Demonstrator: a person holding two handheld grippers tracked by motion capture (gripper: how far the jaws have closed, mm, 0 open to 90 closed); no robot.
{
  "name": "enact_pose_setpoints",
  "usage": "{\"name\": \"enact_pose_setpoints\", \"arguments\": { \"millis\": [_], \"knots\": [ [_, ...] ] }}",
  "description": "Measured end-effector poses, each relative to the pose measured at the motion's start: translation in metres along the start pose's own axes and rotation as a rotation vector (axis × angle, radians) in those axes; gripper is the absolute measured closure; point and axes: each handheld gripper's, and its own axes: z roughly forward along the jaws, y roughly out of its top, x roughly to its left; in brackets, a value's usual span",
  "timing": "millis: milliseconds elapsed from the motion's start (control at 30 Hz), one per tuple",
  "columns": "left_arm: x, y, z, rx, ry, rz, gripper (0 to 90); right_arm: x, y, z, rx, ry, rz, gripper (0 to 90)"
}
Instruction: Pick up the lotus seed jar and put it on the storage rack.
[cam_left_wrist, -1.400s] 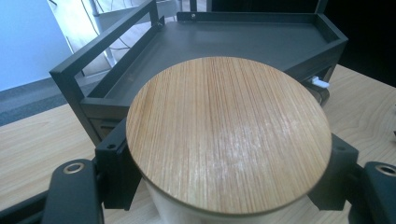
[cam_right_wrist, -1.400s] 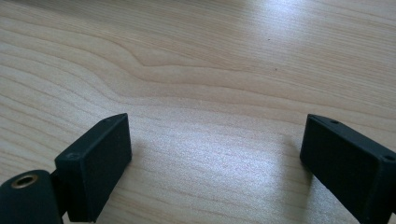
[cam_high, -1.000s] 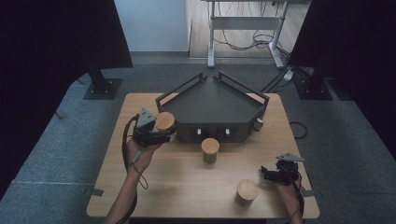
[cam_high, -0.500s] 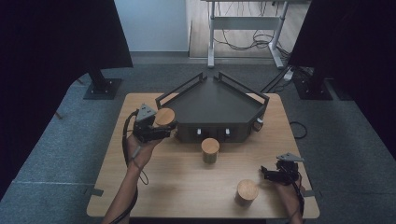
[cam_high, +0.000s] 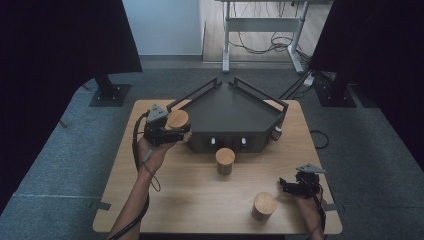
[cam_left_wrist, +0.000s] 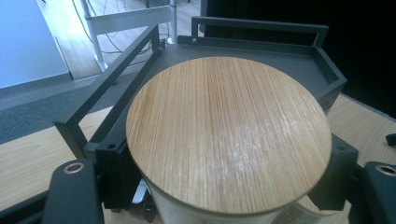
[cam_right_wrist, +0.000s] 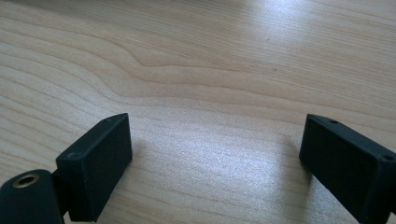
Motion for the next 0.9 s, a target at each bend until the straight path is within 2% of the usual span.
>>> {"name": "enact_pose_setpoints", "arguments": {
  "millis": [433,567,900],
  "knots": [
    [0.003,0.012,0.01,0.01,0.002,0.009,25.9,0.0,0.0,0.0,0.0,0.0,0.0,9.1],
    [0.004,0.016,0.013,0.004,-0.005,-0.002,25.9,0.0,0.0,0.0,0.0,0.0,0.0,9.2],
    [0.006,0.027,0.023,0.017,0.011,0.014,26.0,0.0,0.0,0.0,-0.001,0.001,0.0,9.6]
  ]
}}
